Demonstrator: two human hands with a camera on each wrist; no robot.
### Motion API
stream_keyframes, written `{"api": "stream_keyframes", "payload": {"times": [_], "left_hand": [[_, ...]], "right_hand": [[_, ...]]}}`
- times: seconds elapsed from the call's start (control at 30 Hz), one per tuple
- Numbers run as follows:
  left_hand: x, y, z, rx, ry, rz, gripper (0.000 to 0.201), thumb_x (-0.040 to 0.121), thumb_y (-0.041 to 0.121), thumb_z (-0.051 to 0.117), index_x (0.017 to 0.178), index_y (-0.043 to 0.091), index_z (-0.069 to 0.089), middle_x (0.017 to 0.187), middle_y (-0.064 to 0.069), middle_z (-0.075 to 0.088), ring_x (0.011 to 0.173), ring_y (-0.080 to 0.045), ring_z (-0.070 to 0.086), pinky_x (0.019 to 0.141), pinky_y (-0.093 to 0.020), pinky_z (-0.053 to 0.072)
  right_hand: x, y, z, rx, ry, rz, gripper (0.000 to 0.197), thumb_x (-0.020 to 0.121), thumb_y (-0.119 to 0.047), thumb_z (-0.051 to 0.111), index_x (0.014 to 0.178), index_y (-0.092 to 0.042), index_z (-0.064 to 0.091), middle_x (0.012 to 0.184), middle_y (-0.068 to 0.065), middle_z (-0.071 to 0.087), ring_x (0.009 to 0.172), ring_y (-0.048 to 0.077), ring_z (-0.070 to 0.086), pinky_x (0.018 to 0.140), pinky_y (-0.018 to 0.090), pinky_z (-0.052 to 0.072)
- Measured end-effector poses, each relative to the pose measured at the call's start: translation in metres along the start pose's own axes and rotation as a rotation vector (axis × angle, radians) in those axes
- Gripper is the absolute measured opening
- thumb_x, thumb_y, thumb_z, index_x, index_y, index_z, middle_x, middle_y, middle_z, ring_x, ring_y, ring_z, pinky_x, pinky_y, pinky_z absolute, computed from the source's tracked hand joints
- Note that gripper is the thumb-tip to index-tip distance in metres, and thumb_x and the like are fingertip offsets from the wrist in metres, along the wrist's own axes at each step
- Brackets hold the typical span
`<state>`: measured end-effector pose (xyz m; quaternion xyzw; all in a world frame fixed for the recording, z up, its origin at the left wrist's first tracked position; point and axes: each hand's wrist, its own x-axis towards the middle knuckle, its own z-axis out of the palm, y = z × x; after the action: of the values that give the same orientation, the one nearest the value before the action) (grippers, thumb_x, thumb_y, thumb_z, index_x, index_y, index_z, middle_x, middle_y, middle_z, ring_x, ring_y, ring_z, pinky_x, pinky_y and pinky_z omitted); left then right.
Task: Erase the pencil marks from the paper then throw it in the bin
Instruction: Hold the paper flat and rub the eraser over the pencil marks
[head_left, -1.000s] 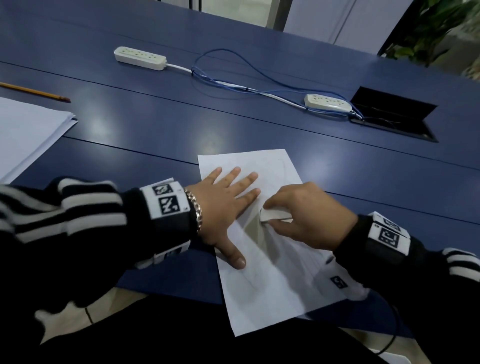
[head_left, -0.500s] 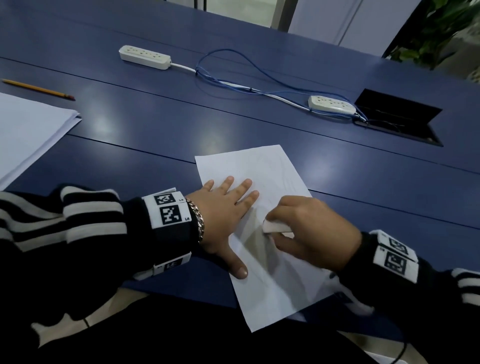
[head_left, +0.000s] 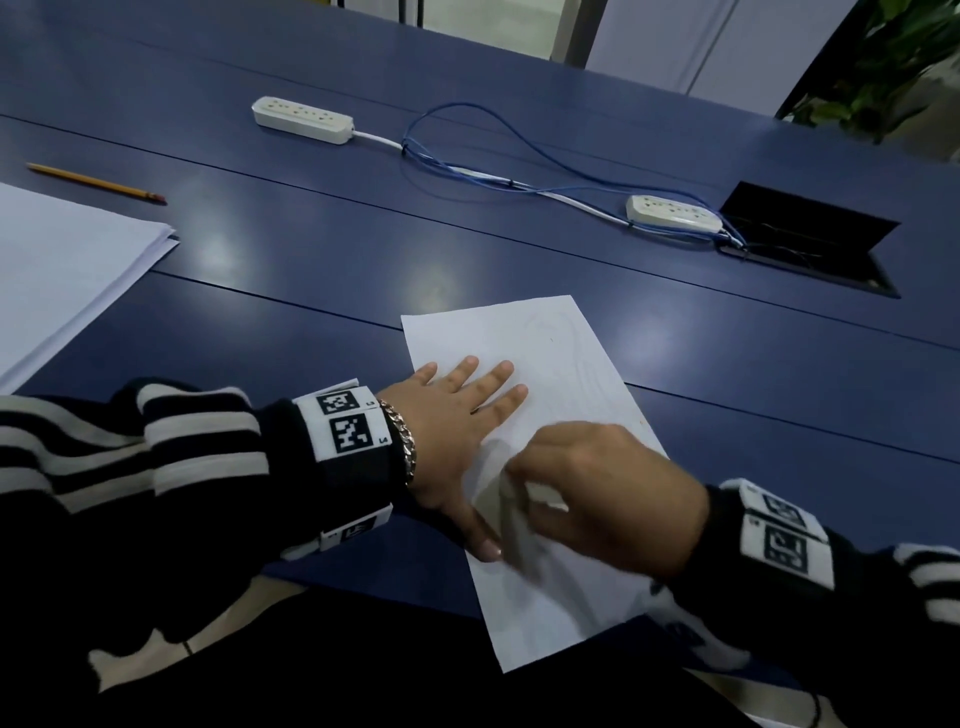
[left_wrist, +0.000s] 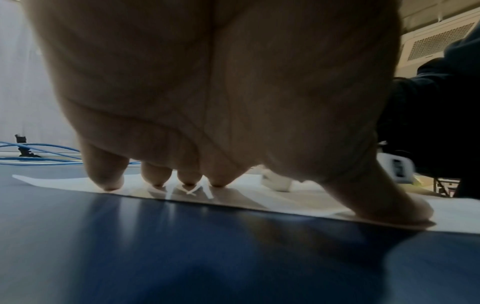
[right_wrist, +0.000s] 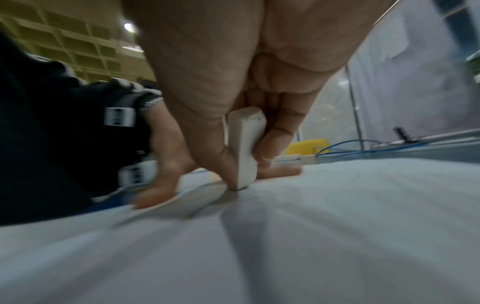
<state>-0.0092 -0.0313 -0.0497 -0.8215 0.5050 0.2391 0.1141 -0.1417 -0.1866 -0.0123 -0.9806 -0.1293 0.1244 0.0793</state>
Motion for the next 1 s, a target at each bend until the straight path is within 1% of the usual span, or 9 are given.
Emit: {"api": "stream_keyframes", "payload": {"times": [0.07,0.2,0.37,0.47,0.53,0.67,0.73,0.83,1.0], "left_hand": [[0.0,-0.001,0.001,0.001,0.004,0.003,0.161,0.053,0.102,0.063,0.161,0.029,-0.032,0.167,0.003,-0.04,0.158,-0.028,-0.027,0.13,-0.054,-0.005],[0.0,-0.002,0.002,-0.012,0.014,0.012,0.161,0.052,0.104,0.06,0.16,0.03,-0.032,0.167,0.005,-0.04,0.159,-0.026,-0.027,0.13,-0.054,-0.004],[0.0,-0.001,0.0,-0.008,0.004,0.001,0.164,0.051,0.104,0.062,0.16,0.027,-0.033,0.168,0.004,-0.04,0.158,-0.027,-0.028,0.13,-0.055,-0.003],[-0.003,-0.002,0.0,-0.023,0.007,0.005,0.164,0.052,0.103,0.063,0.162,0.023,-0.03,0.169,0.004,-0.037,0.16,-0.025,-0.025,0.131,-0.054,0.0],[-0.006,-0.003,-0.006,-0.037,0.027,0.006,0.16,0.056,0.1,0.064,0.165,0.02,-0.023,0.174,0.004,-0.025,0.162,-0.025,-0.014,0.131,-0.052,0.006],[-0.005,-0.011,-0.021,-0.037,0.19,-0.026,0.146,0.063,0.094,0.068,0.169,0.023,-0.002,0.168,-0.003,0.022,0.15,-0.028,0.025,0.122,-0.045,0.025],[-0.002,-0.018,-0.023,-0.052,0.174,-0.031,0.146,0.062,0.093,0.07,0.169,0.027,-0.003,0.173,-0.006,0.01,0.158,-0.03,0.012,0.128,-0.047,0.017],[0.005,-0.026,-0.022,-0.068,0.068,-0.023,0.145,0.062,0.094,0.069,0.167,0.035,-0.012,0.175,0.005,-0.023,0.162,-0.029,-0.015,0.131,-0.055,-0.001],[0.012,-0.031,-0.018,-0.093,0.035,-0.042,0.15,0.057,0.097,0.069,0.164,0.041,-0.02,0.172,0.01,-0.029,0.161,-0.028,-0.02,0.13,-0.058,-0.005]], "right_hand": [[0.002,0.002,-0.003,0.008,-0.067,-0.011,0.019,0.084,-0.039,0.056,0.096,-0.029,0.068,0.089,-0.006,0.066,0.086,0.019,0.062,0.077,0.035,0.051],[0.023,0.027,-0.013,-0.064,0.082,0.172,0.032,0.085,-0.048,0.056,0.104,-0.025,0.069,0.096,-0.002,0.07,0.093,0.026,0.065,0.081,0.04,0.052],[0.004,-0.004,0.0,-0.022,-0.027,0.044,0.022,0.085,-0.041,0.054,0.096,-0.027,0.068,0.089,-0.006,0.066,0.086,0.018,0.063,0.077,0.035,0.052],[-0.002,0.013,-0.007,0.053,0.002,0.149,0.034,0.086,-0.051,0.055,0.109,-0.03,0.069,0.1,-0.008,0.07,0.094,0.016,0.065,0.086,0.036,0.052],[-0.009,0.029,-0.008,0.038,0.072,0.249,0.035,0.086,-0.047,0.061,0.115,-0.031,0.068,0.108,-0.01,0.07,0.102,0.017,0.064,0.091,0.038,0.05],[-0.017,0.04,-0.006,0.084,0.082,0.312,0.031,0.085,-0.04,0.065,0.114,-0.032,0.068,0.107,-0.015,0.068,0.102,0.012,0.063,0.09,0.032,0.05],[-0.013,0.041,-0.011,0.067,0.061,0.304,0.032,0.084,-0.044,0.065,0.113,-0.032,0.069,0.106,-0.014,0.069,0.1,0.01,0.063,0.09,0.031,0.05],[0.001,0.039,-0.022,0.069,0.034,0.278,0.036,0.081,-0.05,0.066,0.112,-0.033,0.072,0.104,-0.012,0.071,0.099,0.011,0.064,0.089,0.032,0.052],[0.037,0.039,-0.027,0.043,0.072,0.218,0.041,0.08,-0.052,0.061,0.113,-0.03,0.071,0.108,-0.007,0.071,0.103,0.02,0.064,0.089,0.04,0.052]]}}
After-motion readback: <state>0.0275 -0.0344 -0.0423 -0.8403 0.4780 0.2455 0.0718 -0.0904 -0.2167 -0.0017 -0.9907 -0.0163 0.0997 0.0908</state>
